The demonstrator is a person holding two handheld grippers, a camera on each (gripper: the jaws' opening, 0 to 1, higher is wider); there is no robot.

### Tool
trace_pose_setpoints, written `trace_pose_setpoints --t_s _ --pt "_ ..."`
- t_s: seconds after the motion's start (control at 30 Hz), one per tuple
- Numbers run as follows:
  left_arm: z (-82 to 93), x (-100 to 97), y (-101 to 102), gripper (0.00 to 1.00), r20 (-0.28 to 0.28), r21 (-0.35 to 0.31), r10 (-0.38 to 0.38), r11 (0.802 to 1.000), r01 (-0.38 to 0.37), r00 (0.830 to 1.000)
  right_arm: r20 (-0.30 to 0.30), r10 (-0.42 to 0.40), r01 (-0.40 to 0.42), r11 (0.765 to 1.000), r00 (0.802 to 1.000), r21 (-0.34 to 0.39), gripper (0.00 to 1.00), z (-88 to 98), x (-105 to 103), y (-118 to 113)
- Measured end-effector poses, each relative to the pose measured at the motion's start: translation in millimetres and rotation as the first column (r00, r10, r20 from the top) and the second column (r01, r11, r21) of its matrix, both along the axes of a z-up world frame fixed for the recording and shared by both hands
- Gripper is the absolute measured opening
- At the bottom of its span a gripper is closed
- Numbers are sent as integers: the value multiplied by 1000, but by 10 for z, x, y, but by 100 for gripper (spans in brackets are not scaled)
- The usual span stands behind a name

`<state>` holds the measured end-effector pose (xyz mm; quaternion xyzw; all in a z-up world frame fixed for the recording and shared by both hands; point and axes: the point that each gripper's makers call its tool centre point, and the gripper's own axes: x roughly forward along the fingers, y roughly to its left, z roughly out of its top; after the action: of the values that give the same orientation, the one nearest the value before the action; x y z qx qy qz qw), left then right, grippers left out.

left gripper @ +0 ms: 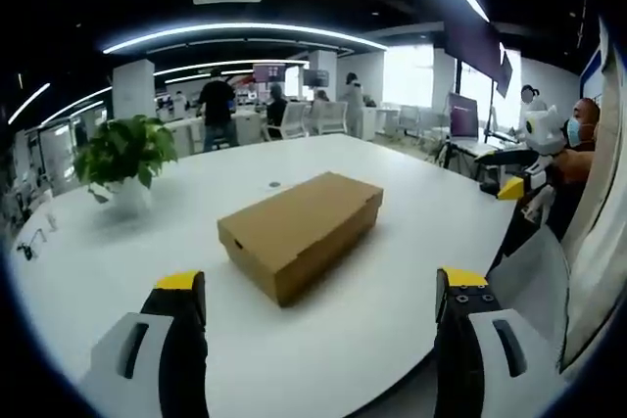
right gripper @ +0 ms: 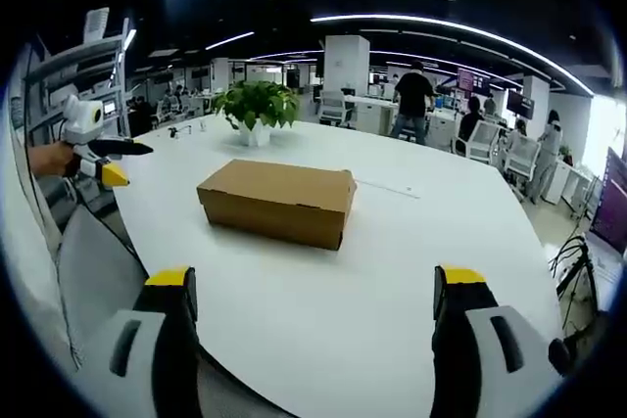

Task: Operate the shoe box by opening the lid, removing the specified soft item, and placing it in the target area until the item is outside and the box remains undamaged.

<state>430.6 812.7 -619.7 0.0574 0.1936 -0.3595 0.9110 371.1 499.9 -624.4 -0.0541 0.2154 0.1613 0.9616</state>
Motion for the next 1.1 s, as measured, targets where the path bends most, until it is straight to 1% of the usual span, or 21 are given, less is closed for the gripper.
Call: trace_pose_setpoints --t_s 0.2,0.63,1.1 --pt "-4 9 0 100 3 -6 6 1000 -6 1000 -2 3 -3 1000 1000 -10 95 -4 9 -5" --pt "-36 -13 4 100 -1 -7 11 1000 -11 1000 -6 10 -10 1000 1000 -11 95 -19 -5 8" --pt "-33 -20 -12 100 -1 -9 9 1000 -9 1000 -11 7 -7 1000 1000 -11 95 -27 -23 -1"
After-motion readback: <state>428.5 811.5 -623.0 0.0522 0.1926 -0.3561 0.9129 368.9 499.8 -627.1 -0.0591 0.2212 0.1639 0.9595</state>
